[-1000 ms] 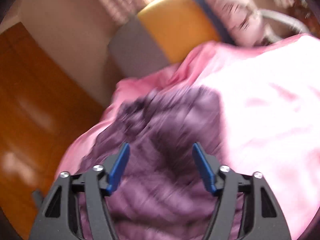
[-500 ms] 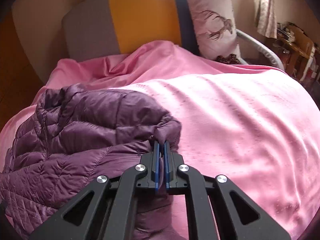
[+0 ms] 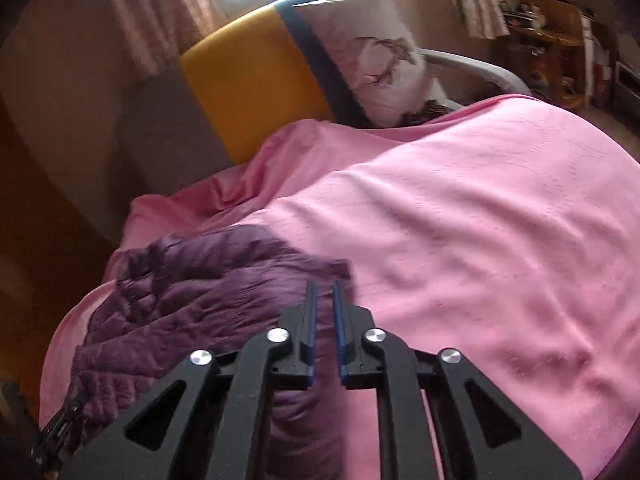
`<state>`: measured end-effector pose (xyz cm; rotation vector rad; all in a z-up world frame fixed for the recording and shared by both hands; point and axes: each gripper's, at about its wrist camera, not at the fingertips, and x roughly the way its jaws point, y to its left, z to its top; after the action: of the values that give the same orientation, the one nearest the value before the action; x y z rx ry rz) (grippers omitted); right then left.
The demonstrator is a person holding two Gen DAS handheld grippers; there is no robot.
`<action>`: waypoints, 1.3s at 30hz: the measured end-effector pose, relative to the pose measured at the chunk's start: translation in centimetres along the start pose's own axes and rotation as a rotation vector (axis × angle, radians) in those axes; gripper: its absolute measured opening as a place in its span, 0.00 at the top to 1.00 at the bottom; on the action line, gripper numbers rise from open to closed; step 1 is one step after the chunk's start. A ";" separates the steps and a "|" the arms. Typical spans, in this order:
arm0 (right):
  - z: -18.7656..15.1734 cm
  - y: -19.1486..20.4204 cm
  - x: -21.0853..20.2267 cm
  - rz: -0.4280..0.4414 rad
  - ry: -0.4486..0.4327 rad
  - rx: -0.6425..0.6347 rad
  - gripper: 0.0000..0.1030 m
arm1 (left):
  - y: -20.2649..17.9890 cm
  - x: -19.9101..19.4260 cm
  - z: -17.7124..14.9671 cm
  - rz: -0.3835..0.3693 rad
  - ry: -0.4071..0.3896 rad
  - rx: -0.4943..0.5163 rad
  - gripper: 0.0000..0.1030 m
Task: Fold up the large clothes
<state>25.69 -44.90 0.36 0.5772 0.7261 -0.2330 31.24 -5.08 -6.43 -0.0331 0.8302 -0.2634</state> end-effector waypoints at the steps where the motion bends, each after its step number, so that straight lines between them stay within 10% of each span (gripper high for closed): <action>1: -0.6 2.0 0.1 0.029 0.012 -0.039 0.63 | 0.0 -0.3 -0.4 0.004 -0.002 -0.005 0.94; 8: -6.0 6.0 7.4 -0.112 0.112 -0.172 0.63 | 1.0 1.1 -1.7 0.013 0.044 -0.055 0.94; 25: -8.3 5.1 5.8 -0.132 0.082 -0.195 0.58 | 1.7 0.6 -4.2 -0.033 0.058 -0.124 0.88; 28: -7.8 6.9 4.6 -0.176 0.094 -0.241 0.29 | 1.1 -0.3 -2.6 0.050 0.061 -0.081 0.75; 30: -8.2 8.8 2.3 -0.126 0.023 -0.276 0.27 | 1.4 -3.0 -2.2 0.090 -0.059 -0.119 0.50; 34: -10.5 12.4 1.4 -0.021 0.038 -0.342 0.16 | -0.3 -3.6 -1.2 0.067 -0.094 -0.064 0.48; 39: -13.9 13.4 6.6 -0.118 0.160 -0.411 0.05 | -0.9 2.5 -2.1 0.095 0.081 -0.028 0.46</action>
<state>28.02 -25.98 -6.91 0.1618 0.9355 -0.1414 31.14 -6.45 -9.50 -0.0088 0.9137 -0.1647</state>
